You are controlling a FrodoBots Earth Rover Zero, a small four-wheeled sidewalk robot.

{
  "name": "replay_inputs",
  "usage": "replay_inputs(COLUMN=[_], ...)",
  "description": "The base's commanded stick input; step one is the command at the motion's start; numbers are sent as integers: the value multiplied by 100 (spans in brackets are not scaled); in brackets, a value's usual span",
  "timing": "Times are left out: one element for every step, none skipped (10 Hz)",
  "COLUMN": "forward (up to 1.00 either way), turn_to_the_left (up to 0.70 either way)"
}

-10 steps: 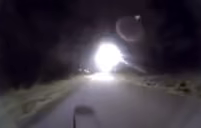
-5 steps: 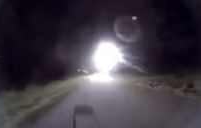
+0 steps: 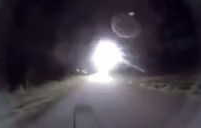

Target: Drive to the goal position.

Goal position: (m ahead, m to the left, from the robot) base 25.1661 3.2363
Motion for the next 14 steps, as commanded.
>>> replay_inputs(forward=[100,100,100,100,100,100,100,100,100,100,100,100,100,100], turn_to_the_left=[5,6,8,9,10,6,4,4,4,4,4,4,4,4])
